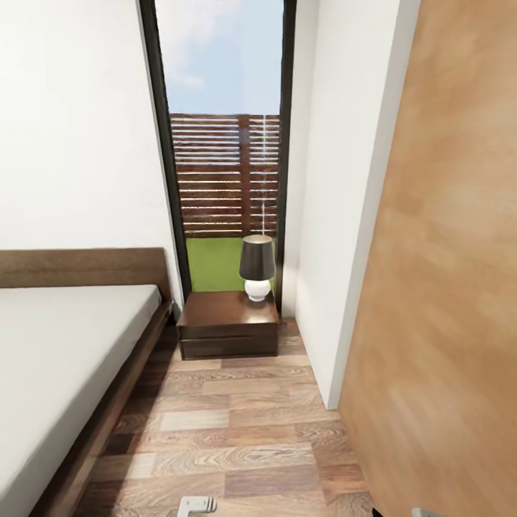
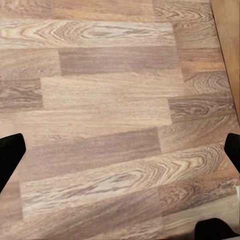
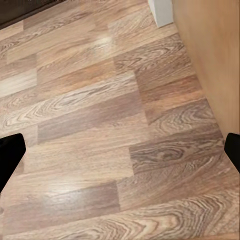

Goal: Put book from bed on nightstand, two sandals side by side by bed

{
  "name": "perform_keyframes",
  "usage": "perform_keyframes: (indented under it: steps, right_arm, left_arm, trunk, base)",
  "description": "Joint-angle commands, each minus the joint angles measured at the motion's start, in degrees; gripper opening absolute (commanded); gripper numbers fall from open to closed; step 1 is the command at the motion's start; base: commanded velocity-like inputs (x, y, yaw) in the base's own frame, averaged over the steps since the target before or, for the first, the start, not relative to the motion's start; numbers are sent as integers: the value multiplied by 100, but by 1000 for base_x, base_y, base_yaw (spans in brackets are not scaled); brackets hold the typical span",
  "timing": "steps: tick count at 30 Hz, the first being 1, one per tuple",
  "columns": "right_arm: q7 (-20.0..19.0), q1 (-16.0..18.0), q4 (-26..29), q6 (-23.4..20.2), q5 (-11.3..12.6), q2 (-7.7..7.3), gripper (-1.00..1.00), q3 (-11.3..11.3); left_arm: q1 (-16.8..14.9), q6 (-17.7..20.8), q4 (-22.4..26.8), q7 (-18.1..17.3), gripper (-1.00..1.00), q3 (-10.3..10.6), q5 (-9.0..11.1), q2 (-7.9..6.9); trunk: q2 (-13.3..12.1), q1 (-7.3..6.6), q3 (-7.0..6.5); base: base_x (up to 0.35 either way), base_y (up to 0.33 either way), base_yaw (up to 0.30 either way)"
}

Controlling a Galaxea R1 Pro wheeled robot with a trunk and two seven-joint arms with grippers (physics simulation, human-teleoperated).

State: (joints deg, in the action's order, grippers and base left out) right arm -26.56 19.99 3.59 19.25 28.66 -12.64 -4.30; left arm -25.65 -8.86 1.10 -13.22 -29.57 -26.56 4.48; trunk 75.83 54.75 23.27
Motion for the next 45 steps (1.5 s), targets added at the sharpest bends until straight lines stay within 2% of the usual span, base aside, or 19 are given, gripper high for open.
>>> perform_keyframes:
  steps: [1, 8, 23, 45]
  right_arm:
    - [-24, 5, -8, 18, 59, -2, 100, -45]
    - [-31, 5, -9, 13, 56, -2, 100, -45]
    - [-52, 5, -7, 10, 62, -2, 100, -37]
    - [-51, 7, -7, 14, 60, -2, 100, -42]
  left_arm:
    - [-2, -10, 4, -14, 100, -49, -52, 1]
    - [-2, -9, 4, -14, 100, -49, -52, 1]
    - [-2, -10, 4, -14, 100, -49, -55, 1]
    - [-2, -8, 4, -14, 100, -49, -58, 1]
  trunk:
    - [3, 3, 6]
    - [3, 3, 6]
    - [3, 3, 6]
    - [3, 3, 6]
  base:
    - [293, 74, 0]
    - [244, 19, 0]
    - [25, 0, 0]
    - [311, 0, 0]
